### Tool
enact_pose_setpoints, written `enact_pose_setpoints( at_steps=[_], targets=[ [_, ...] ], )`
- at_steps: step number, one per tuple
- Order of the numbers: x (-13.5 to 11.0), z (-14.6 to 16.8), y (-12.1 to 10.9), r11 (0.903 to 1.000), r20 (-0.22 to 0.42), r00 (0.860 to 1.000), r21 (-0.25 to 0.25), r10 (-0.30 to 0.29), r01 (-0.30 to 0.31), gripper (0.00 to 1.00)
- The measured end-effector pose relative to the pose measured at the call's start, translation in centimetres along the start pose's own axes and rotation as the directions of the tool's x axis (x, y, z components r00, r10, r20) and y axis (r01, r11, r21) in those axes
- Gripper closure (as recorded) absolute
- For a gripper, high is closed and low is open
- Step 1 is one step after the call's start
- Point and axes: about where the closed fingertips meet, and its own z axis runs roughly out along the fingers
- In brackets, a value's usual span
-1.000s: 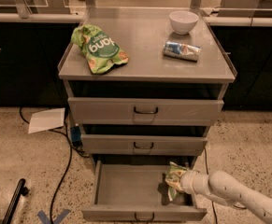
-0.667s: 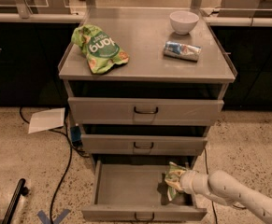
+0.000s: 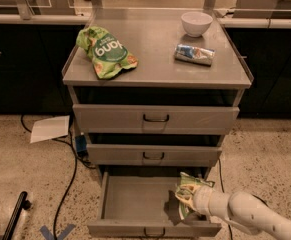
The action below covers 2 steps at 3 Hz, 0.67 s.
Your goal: Pick green jalapeno chip bag from bottom drawer and place on counter
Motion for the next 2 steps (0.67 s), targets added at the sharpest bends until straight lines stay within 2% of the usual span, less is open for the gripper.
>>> enact_pose_setpoints(
  at_steps=[1, 2],
  targets=[
    [-7.7, -6.7, 1.0, 0.9779, 0.028, 0.983, 0.112, -0.180, 0.176, 1.00],
    [-13.4, -11.2, 3.4, 0.9374, 0.063, 0.948, 0.182, -0.313, 0.297, 1.00]
  ],
)
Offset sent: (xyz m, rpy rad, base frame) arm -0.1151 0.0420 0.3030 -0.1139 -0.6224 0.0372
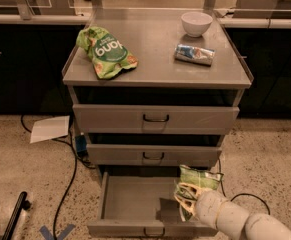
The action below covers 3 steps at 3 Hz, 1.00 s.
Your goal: Pick green jalapeno chip bag from bottom drawer and place on counter
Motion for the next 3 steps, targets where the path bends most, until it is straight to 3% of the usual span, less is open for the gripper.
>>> enact_pose_setpoints(
  at_steps=[1, 3],
  targets=[
    [-2.2, -1.7, -1.8, 0.9978, 0.025, 1.000, 0.065, -0.010, 0.009, 1.00],
    [-3.5, -1.7, -2.4, 0.9971, 0.032, 0.999, 0.067, -0.037, 0.035, 1.00]
  ],
)
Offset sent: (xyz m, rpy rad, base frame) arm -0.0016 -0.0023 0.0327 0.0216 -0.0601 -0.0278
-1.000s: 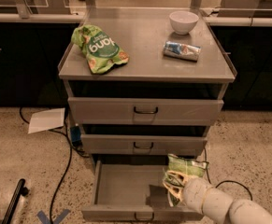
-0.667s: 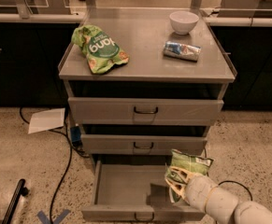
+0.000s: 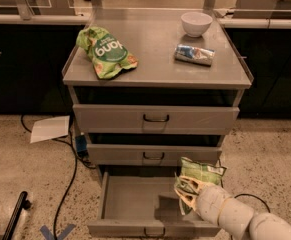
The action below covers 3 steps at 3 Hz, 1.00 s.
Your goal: Pick green jalapeno chip bag from bottom drawer and place on counter
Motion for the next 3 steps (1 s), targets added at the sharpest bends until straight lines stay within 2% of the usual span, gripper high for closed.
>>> enact_pose_setpoints(
  at_steps=[1, 2, 3],
  targets=[
    [-5.5, -1.2, -2.0, 0.9900, 0.029, 0.990, 0.022, -0.140, 0.139, 1.00],
    [-14.9, -0.7, -4.8, 0.9499, 0.084, 0.946, 0.047, -0.312, 0.309, 1.00],
    [-21.7, 1.0, -6.7, 0.9016, 0.111, 0.895, 0.039, -0.432, 0.431, 1.00]
  ],
)
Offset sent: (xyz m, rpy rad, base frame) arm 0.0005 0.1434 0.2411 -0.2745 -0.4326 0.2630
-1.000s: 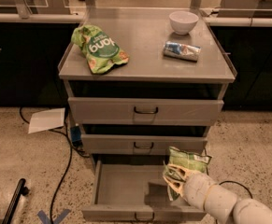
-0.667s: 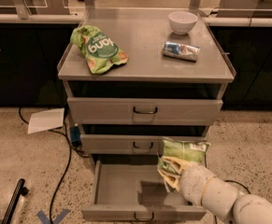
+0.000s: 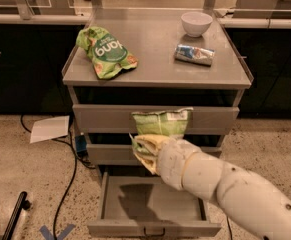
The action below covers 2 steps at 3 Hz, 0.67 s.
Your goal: Pick green jalapeno chip bag from bottom drawer and place on counter
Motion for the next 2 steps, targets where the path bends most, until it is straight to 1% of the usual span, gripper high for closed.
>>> enact_pose_setpoints(
  at_steps=[1, 2],
  targets=[
    [-4.23, 2.75, -4.96, 0.9934, 0.021, 0.993, 0.021, -0.113, 0.113, 1.00],
    [-4.23, 2.75, -4.96, 0.9934, 0.021, 0.993, 0.021, -0.113, 0.113, 1.00]
  ],
)
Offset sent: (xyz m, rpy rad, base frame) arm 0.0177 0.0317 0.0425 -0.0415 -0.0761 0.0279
